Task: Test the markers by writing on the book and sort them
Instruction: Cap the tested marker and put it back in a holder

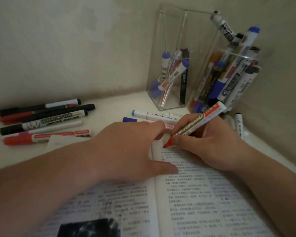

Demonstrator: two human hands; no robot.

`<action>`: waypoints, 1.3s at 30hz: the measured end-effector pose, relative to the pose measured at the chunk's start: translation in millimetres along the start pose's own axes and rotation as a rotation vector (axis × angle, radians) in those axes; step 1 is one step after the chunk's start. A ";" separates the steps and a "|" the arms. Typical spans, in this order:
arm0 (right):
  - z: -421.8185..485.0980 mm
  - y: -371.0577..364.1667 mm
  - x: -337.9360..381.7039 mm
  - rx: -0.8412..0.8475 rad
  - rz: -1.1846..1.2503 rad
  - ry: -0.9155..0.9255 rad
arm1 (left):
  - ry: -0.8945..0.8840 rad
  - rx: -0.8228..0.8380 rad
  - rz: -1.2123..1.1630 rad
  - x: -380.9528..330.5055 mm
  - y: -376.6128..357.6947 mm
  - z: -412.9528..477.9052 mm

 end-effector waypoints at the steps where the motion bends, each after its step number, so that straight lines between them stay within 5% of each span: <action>1: 0.2 -0.1 -1.3 -0.001 -0.005 0.012 | -0.002 0.001 0.001 0.0 -0.2 0.0; 39: -5.0 2.4 2.3 0.126 0.000 0.034 | 0.025 0.030 0.017 -4.9 1.5 -2.8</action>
Point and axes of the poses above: each hand's wrist, its own z-axis towards the middle knuckle, its own y-axis out of the back of the hand, x = y × z, the point moved 3 cm from there along z, towards the middle knuckle, and after that the axes turned 15 degrees about -x, right-handed, at the moved point
